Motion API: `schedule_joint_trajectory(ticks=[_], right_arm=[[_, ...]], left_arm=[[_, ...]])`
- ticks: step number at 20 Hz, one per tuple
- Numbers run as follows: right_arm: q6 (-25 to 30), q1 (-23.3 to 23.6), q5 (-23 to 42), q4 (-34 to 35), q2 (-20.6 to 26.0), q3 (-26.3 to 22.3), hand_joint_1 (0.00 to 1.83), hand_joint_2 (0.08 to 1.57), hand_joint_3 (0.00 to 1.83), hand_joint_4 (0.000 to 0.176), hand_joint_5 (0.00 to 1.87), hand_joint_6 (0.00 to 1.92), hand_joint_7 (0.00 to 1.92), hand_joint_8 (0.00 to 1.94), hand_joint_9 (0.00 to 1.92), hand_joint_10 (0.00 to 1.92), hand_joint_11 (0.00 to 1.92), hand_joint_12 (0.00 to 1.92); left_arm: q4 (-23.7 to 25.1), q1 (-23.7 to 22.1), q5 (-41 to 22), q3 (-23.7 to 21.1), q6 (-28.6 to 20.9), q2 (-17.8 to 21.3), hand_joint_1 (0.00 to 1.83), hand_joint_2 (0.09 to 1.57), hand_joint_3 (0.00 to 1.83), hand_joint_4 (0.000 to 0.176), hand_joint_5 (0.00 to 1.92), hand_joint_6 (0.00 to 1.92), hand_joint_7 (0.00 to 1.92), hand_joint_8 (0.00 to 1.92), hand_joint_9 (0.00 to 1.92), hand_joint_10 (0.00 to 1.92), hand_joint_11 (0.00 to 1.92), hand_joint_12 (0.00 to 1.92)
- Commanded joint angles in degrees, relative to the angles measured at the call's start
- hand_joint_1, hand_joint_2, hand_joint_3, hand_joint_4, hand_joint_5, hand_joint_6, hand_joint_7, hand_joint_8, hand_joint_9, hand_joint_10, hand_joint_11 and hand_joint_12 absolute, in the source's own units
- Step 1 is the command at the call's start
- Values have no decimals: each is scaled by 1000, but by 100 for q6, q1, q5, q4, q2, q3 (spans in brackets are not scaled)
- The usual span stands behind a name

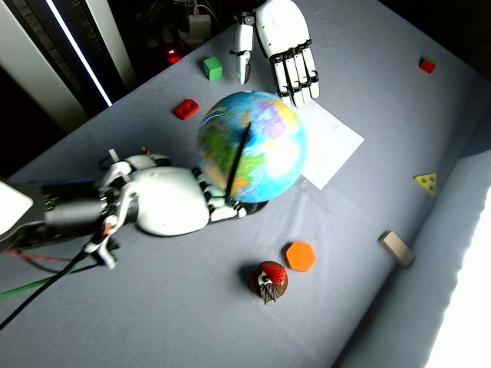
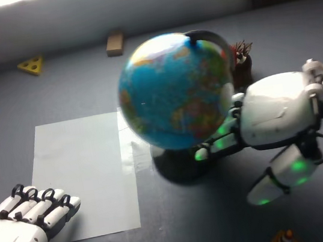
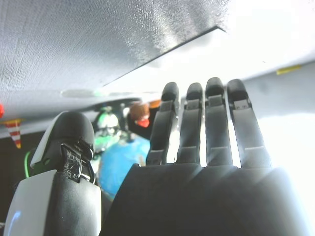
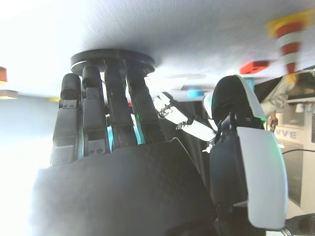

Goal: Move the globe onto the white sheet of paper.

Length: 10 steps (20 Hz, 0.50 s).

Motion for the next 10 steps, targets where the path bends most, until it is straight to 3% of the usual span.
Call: schedule_joint_trajectory(ticks=[1, 10], right_arm=[[-52, -61, -98, -69, -157, 7, 42, 1145, 1, 0, 222, 2, 214, 0, 195, 1, 0, 259], [-79, 120, -809, -72, -934, 37, 47, 1144, 0, 0, 223, 2, 215, 1, 196, 1, 0, 259]], left_arm=[[139, 3, -558, -6, 15, 28, 0, 1197, 0, 19, 141, 0, 98, 0, 120, 1, 0, 189], [134, 22, -558, -38, -30, 63, 0, 1196, 0, 19, 139, 0, 99, 0, 121, 1, 0, 181]])
